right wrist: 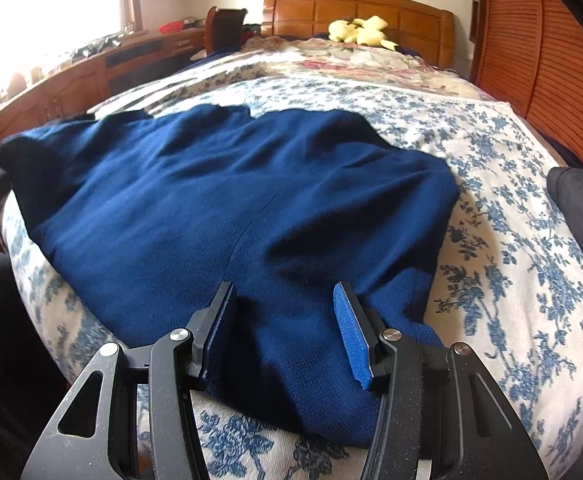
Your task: Fold large clothes
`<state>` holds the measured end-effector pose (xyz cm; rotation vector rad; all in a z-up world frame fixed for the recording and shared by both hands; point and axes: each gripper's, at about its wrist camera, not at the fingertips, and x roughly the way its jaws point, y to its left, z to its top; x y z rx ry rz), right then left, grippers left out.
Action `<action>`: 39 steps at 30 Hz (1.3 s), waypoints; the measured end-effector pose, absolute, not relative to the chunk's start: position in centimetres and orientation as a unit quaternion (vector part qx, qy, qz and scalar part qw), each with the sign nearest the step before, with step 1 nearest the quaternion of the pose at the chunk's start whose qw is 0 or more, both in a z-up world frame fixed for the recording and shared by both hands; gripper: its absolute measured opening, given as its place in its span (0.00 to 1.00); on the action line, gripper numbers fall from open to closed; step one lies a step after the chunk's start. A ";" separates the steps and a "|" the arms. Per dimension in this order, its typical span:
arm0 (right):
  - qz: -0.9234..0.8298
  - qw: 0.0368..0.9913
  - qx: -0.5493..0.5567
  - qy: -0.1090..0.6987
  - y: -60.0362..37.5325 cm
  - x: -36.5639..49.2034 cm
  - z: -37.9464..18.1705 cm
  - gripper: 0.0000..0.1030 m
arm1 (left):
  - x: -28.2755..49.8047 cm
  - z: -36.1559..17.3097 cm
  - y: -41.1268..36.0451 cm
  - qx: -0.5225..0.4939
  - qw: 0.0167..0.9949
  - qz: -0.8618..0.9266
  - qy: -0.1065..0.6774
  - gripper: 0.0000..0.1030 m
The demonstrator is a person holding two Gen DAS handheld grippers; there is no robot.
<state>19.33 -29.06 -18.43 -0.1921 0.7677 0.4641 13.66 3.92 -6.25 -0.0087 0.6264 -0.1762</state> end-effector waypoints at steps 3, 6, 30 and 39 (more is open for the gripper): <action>0.218 0.904 -0.078 0.358 -30.5 18.6 -17.0 0.49 | 15.3 -3.2 -0.7 0.029 0.949 -0.125 0.288 0.04; 0.211 0.912 -0.070 0.345 -32.6 17.6 -15.7 0.49 | 16.9 -0.8 -6.1 0.062 0.946 -0.168 0.271 0.04; 0.181 0.919 -0.038 0.349 -40.3 14.9 -14.4 0.49 | 17.3 -3.2 -17.9 0.070 0.919 -0.257 0.292 0.24; 0.200 0.927 -0.048 0.313 -36.6 16.0 -10.2 0.49 | 15.8 -4.9 -10.4 0.048 0.933 -0.206 0.292 0.33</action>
